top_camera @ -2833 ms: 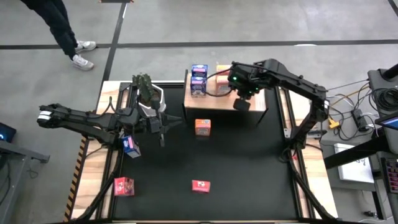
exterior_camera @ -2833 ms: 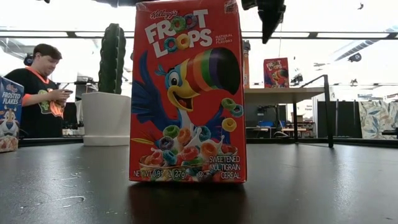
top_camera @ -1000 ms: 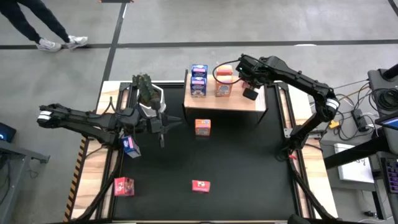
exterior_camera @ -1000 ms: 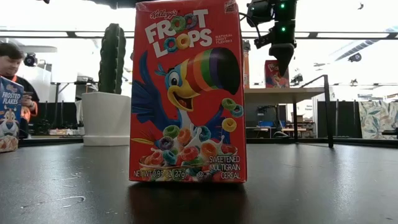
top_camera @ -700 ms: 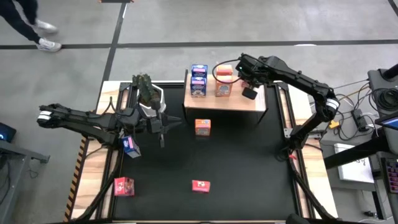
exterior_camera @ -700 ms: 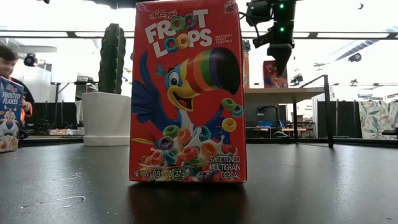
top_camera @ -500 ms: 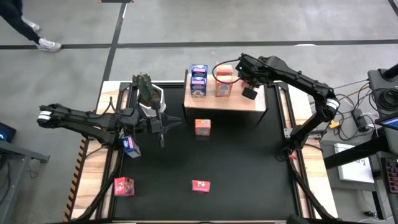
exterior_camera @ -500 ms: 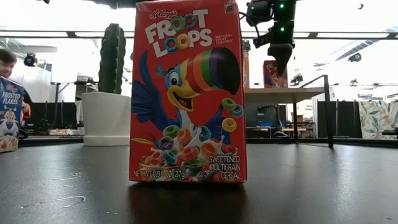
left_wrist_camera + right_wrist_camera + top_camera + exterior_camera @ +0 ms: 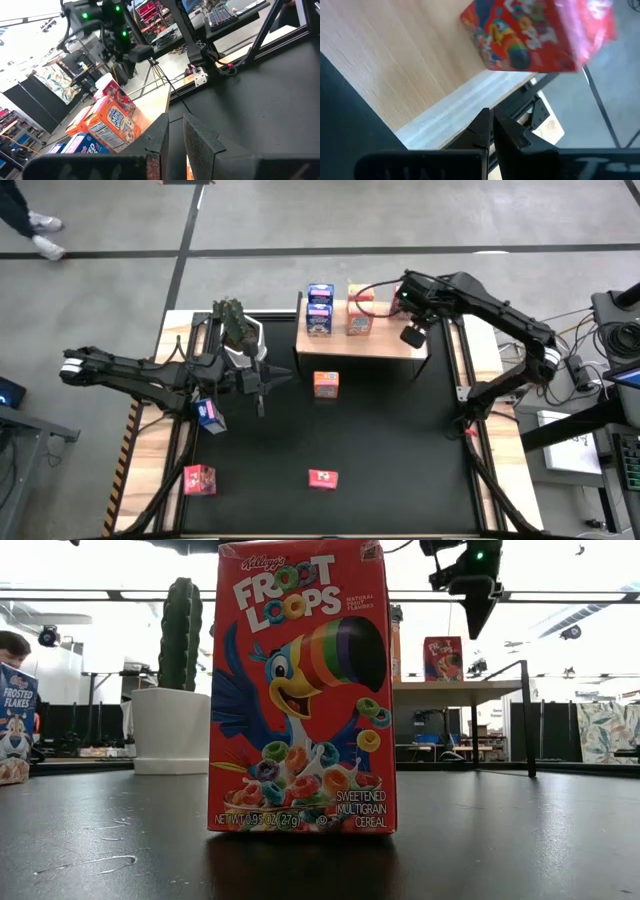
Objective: Stack cereal on shelf
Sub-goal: Adjust the red cereal box on the shelf
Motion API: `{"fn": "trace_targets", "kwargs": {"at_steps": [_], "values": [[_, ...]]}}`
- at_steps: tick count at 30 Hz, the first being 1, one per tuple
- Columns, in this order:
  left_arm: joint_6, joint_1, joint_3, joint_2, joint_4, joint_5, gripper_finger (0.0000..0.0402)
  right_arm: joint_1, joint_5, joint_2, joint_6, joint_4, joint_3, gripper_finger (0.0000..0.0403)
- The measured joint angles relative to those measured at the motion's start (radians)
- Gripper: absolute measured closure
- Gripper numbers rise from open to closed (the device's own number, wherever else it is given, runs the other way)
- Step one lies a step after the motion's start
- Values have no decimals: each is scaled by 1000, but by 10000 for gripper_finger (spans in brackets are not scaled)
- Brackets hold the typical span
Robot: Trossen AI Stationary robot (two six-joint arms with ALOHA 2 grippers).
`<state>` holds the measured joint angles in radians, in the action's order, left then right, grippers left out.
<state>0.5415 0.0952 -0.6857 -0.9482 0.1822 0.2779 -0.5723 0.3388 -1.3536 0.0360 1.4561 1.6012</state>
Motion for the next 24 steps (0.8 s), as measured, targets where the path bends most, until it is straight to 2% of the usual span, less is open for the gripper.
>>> {"fn": "trace_targets", "kwargs": {"at_steps": [11,18,24], "values": [[7,0,0,0,2,0,361,-172,-32,113,35,-207,0,394],[17,0,0,0,2,0,361,-269,-33,87,-13,-271,-3,394],[18,0,0,0,2,0,361,-286,-36,34,-22,-272,-4,394]]}}
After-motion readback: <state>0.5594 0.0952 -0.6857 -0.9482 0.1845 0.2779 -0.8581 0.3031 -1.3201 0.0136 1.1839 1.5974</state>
